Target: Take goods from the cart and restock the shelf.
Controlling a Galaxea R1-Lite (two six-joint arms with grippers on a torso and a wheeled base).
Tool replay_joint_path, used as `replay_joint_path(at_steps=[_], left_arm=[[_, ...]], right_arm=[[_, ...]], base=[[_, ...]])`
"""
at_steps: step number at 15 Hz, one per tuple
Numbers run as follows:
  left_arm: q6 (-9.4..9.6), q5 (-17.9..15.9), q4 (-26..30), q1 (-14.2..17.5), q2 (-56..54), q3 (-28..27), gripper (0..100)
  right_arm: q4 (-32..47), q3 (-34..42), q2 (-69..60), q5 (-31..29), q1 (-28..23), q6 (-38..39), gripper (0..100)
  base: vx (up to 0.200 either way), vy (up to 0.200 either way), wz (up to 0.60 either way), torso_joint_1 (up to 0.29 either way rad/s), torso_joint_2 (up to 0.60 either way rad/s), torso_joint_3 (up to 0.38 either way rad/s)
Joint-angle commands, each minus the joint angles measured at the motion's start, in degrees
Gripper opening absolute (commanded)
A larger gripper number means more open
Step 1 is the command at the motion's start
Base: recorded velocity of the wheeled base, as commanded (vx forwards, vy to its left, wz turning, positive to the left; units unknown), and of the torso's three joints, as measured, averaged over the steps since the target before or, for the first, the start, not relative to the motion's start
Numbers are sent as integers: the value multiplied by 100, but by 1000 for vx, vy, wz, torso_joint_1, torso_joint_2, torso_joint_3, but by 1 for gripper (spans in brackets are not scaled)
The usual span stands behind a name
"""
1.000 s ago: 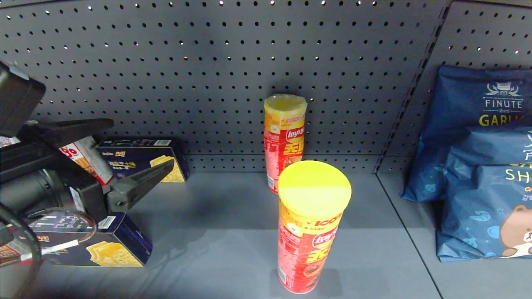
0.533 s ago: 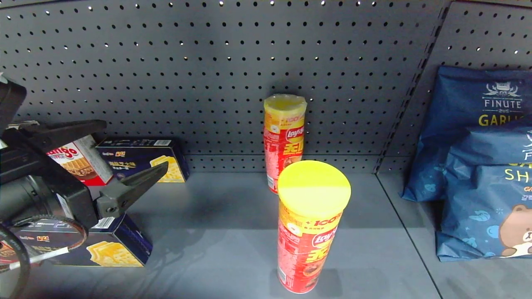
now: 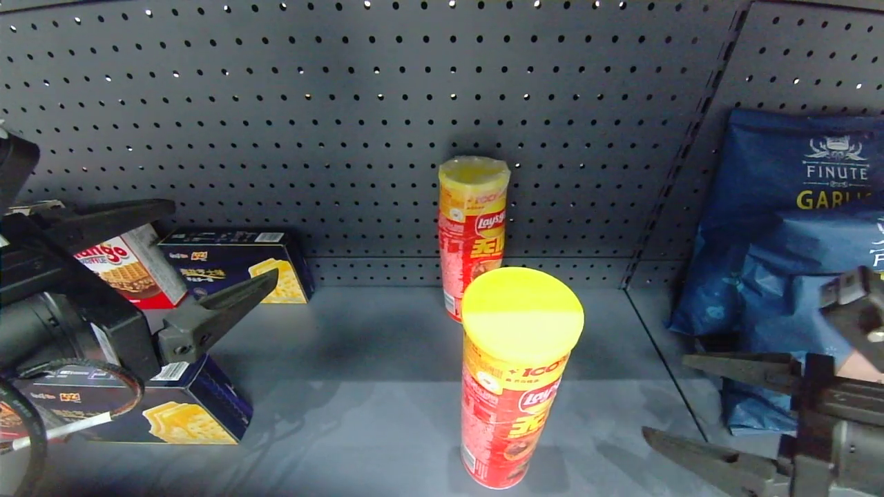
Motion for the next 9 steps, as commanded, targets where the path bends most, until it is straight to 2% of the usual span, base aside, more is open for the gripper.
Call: replay_joint_path(at_steps=[1, 6, 9], left_arm=[[-1, -3, -2, 1, 19, 0, 100], [-1, -11, -2, -8, 10, 18, 100], [-9, -11, -10, -8, -25, 159, 100]], right_arm=[[-13, -16, 653, -183, 280, 53, 100], [-21, -183, 1101, -306, 245, 71, 100], [-21, -789, 1629, -464, 139, 71, 100]], base=[[0, 0, 0, 0, 0, 0], [0, 0, 0, 0, 0, 0], [0, 0, 0, 0, 0, 0]])
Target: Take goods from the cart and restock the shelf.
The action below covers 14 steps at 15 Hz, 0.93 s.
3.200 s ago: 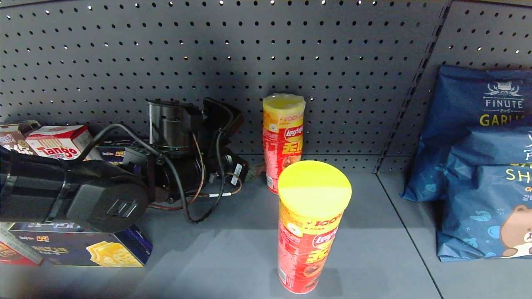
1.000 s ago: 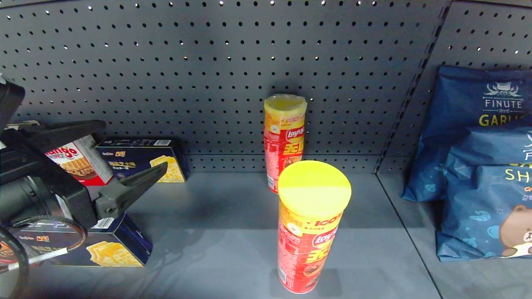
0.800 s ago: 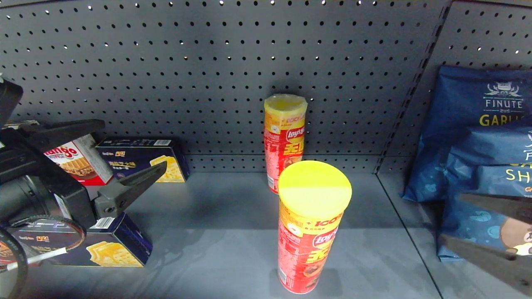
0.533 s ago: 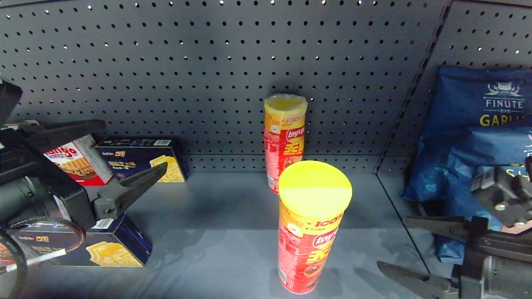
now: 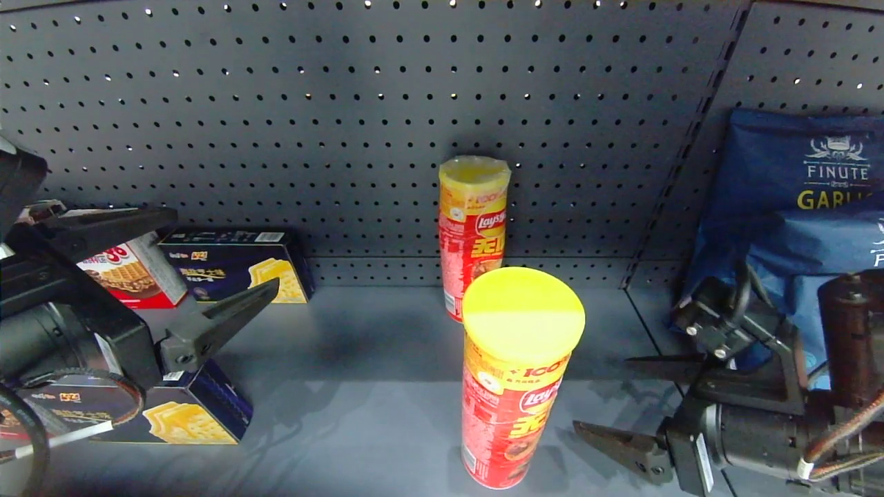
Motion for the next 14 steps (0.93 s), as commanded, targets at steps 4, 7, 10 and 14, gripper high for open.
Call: replay_joint_path(at_steps=[4, 7, 10, 14], left_arm=[[-23, 2, 3, 10, -71, 76, 100], [-23, 2, 3, 10, -98, 147, 100], [-23, 2, -5, 10, -115, 252, 100], [-23, -7, -5, 10, -159, 243, 100]], right_arm=[[-17, -743, 772, -30, -211, -2, 100], [-17, -822, 869, -30, -88, -2, 100], [-17, -778, 851, -22, 106, -2, 100], [-17, -734, 825, -39, 220, -2, 100]], base=[[0, 0, 0, 0, 0, 0], [0, 0, 0, 0, 0, 0], [0, 0, 0, 0, 0, 0], [0, 0, 0, 0, 0, 0]])
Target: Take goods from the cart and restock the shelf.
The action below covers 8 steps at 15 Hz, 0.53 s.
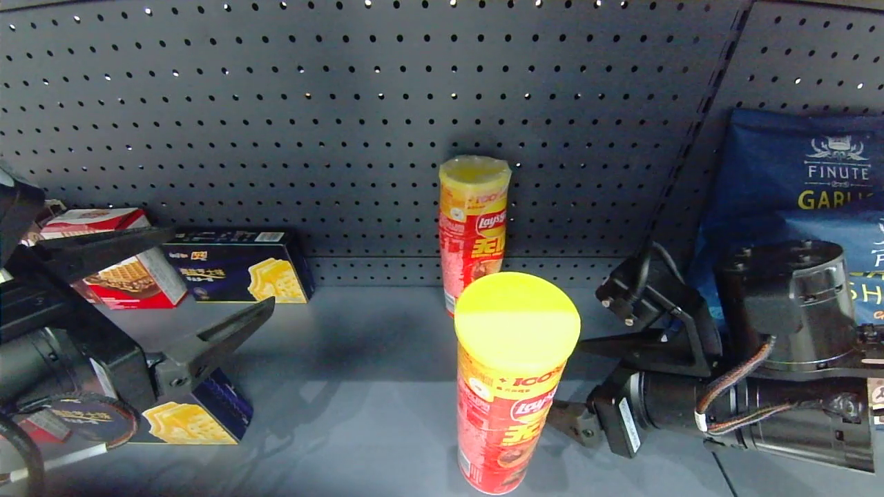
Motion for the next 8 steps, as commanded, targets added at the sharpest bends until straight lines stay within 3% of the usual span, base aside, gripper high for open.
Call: replay_joint_path(at_steps=[1, 8], left_arm=[[1, 8, -3, 8, -37, 12, 100], [1, 8, -3, 8, -37, 12, 100]], right_arm=[[-4, 41, -53, -10, 47, -2, 100], [-4, 340, -255, -28, 188, -2, 100]], base=[[0, 0, 0, 0, 0, 0], [0, 0, 0, 0, 0, 0]])
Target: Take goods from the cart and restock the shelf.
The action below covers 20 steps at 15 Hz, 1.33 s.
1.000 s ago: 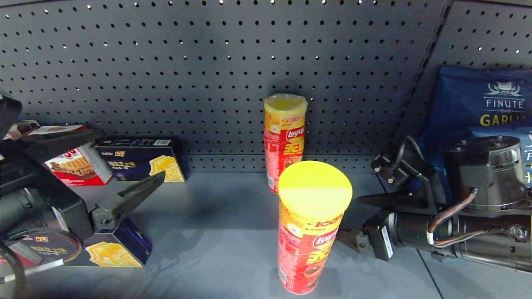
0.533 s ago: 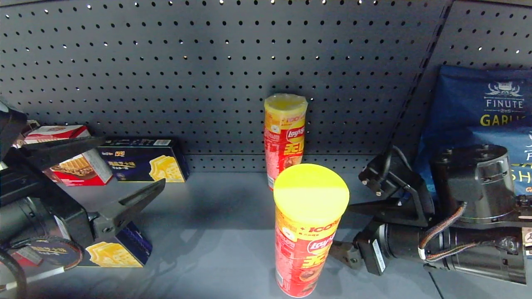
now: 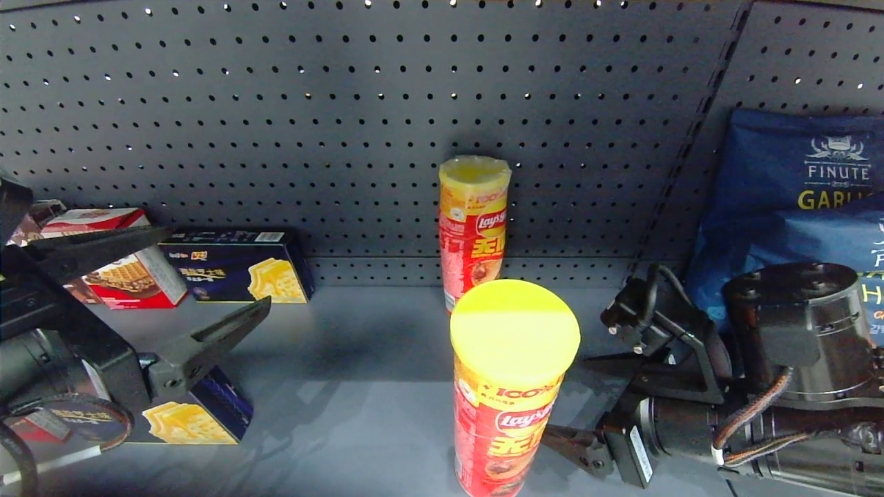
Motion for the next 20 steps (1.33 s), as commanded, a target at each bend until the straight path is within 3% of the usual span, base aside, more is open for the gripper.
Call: replay_joint_path(at_steps=[1, 9, 20], left_arm=[[1, 3, -3, -6, 11, -1, 100], [1, 3, -3, -6, 11, -1, 100], [-43, 3, -3, -6, 11, 16, 100]], right_arm=[[-4, 50, -96, 0, 20, -3, 100], [-4, 59, -140, -79, -86, -3, 100], [-4, 182, -105, -79, 415, -3, 100]], base=[[0, 0, 0, 0, 0, 0], [0, 0, 0, 0, 0, 0], [0, 0, 0, 0, 0, 0]])
